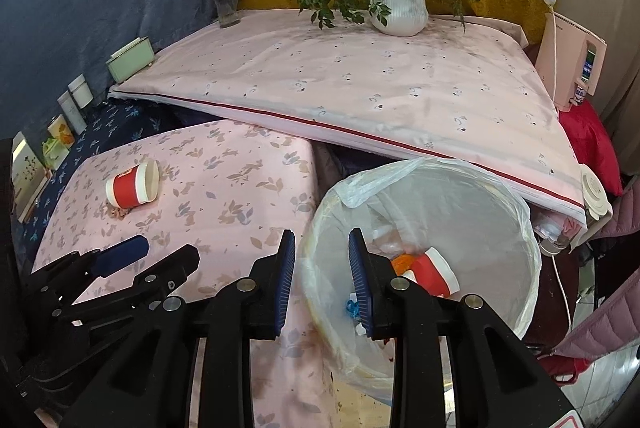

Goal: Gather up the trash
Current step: 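Move both grippers back toward the last red cup and beaded bracelet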

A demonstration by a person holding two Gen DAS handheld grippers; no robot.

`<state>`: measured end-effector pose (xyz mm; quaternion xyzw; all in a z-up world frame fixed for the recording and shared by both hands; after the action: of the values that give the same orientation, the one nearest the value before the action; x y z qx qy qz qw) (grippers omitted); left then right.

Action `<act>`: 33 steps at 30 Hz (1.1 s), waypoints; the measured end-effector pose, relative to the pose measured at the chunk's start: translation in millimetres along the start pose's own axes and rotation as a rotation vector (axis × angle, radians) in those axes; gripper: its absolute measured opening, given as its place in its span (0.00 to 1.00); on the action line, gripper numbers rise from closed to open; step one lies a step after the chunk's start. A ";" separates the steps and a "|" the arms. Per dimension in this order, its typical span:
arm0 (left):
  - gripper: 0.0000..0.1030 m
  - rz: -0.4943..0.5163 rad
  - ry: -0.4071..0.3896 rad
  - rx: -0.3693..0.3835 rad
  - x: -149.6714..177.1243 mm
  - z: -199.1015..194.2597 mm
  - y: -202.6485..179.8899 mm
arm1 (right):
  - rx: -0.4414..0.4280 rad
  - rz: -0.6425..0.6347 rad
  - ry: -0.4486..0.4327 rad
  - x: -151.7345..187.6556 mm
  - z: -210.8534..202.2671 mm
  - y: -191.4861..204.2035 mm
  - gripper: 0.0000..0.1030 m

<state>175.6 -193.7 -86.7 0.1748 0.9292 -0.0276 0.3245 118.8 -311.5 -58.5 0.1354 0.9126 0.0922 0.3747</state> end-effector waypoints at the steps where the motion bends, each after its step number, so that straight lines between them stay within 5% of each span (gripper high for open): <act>1: 0.54 -0.009 0.002 -0.009 0.4 1.0 7.4 | -0.006 -0.006 0.003 -0.2 1.8 5.3 0.27; 20: 0.54 -0.197 0.032 -0.152 10.3 16.5 148.5 | -0.127 -0.115 0.072 1.5 45.8 116.6 0.27; 23: 0.54 -0.224 0.042 -0.169 13.2 20.7 170.9 | -0.142 -0.134 0.078 1.4 54.9 134.0 0.35; 30: 0.54 -0.277 0.060 -0.199 13.7 33.5 217.0 | -0.192 -0.156 0.106 0.1 83.0 169.7 0.35; 33: 0.63 -0.304 0.061 -0.212 11.7 39.8 236.3 | -0.216 -0.154 0.118 -2.8 98.4 181.4 0.35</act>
<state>271.7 24.9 -110.5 -0.0018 0.9520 0.0270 0.3050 222.8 -134.1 -76.9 0.0183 0.9255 0.1687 0.3386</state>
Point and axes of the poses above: each gripper's, at about its wrist camera, not at the fingertips, and z roughly the way its jaws point, y to its left, x to its underside, the point moved 7 cm from there along z, roughly the way its jaws point, and after that the axes turned 14 degrees about -x, right-handed, at the moved point
